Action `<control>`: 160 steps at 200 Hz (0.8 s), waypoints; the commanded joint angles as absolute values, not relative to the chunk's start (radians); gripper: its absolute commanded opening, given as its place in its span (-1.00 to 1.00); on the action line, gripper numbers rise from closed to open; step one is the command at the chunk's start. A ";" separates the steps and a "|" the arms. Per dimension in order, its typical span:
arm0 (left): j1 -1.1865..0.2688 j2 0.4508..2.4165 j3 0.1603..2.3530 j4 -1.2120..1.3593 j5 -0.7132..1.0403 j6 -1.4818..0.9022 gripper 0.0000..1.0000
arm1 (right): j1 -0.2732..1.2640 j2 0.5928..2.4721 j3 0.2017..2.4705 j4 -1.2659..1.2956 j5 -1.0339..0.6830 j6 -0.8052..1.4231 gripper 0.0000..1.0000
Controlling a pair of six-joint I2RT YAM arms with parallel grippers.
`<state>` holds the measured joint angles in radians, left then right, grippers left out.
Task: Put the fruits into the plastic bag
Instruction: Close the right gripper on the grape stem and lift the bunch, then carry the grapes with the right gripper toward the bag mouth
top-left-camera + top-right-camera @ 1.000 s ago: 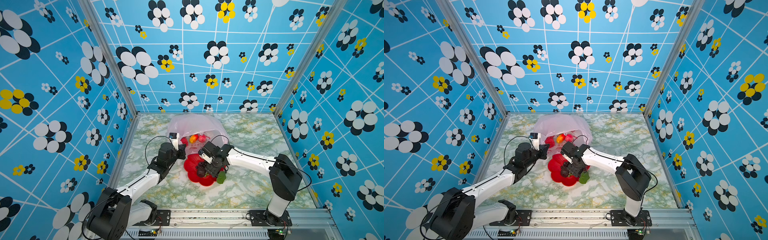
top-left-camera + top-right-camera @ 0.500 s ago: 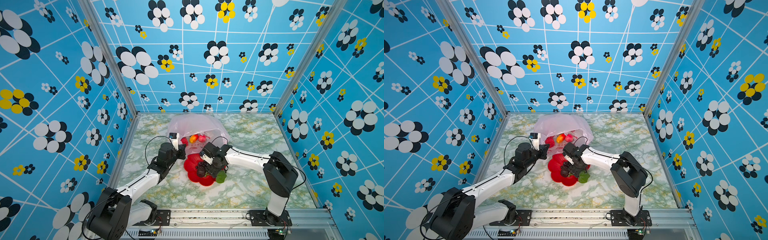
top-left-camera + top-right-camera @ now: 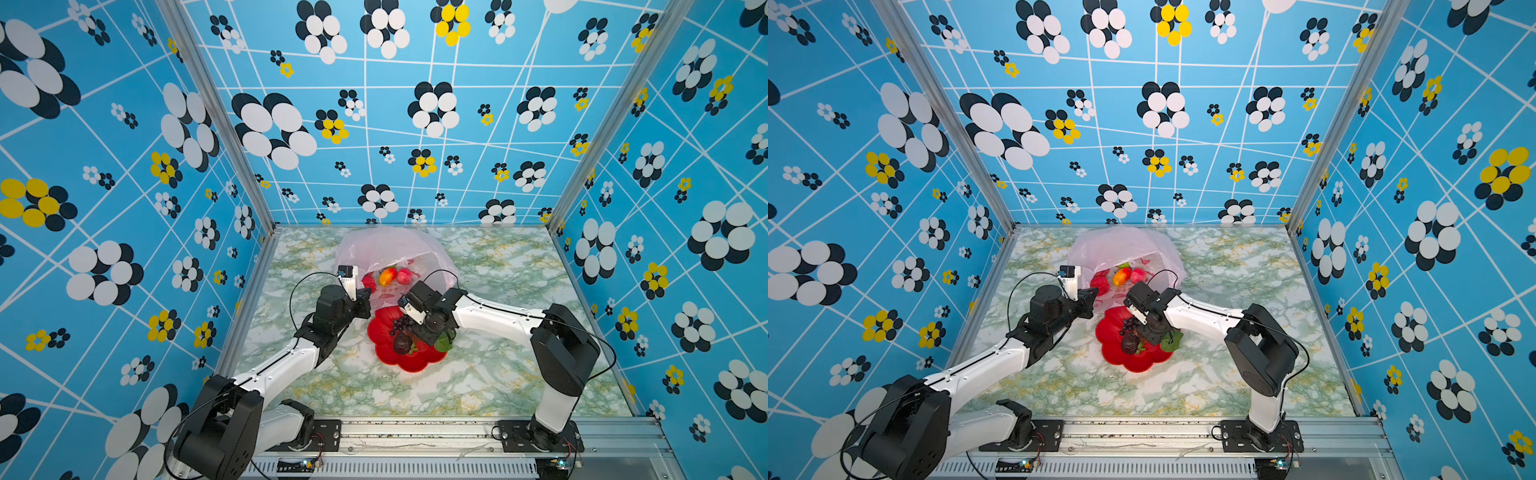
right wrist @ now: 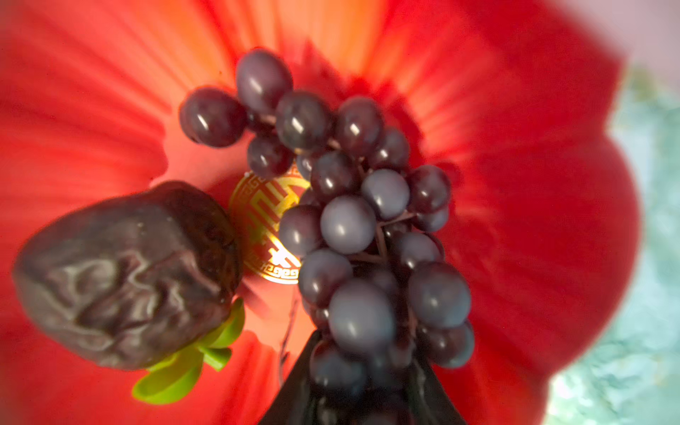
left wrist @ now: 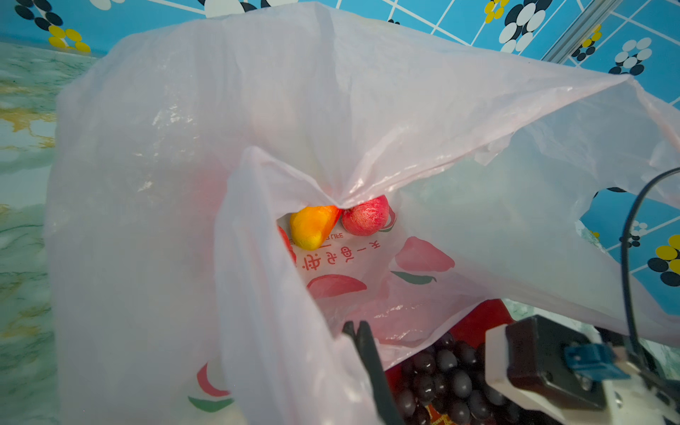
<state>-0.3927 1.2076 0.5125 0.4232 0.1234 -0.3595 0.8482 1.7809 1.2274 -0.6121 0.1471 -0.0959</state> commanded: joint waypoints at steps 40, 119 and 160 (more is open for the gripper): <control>-0.381 1.197 0.505 0.448 0.138 -0.378 -1.00 | 0.854 1.651 1.144 -0.485 0.261 -0.147 -0.77; -0.368 1.186 0.487 0.468 0.142 -0.394 -1.00 | 0.862 1.556 1.206 -0.503 0.220 -0.151 -0.84; -0.362 1.179 0.476 0.478 0.148 -0.400 -1.00 | 0.864 1.500 1.257 -0.518 0.168 -0.113 -0.86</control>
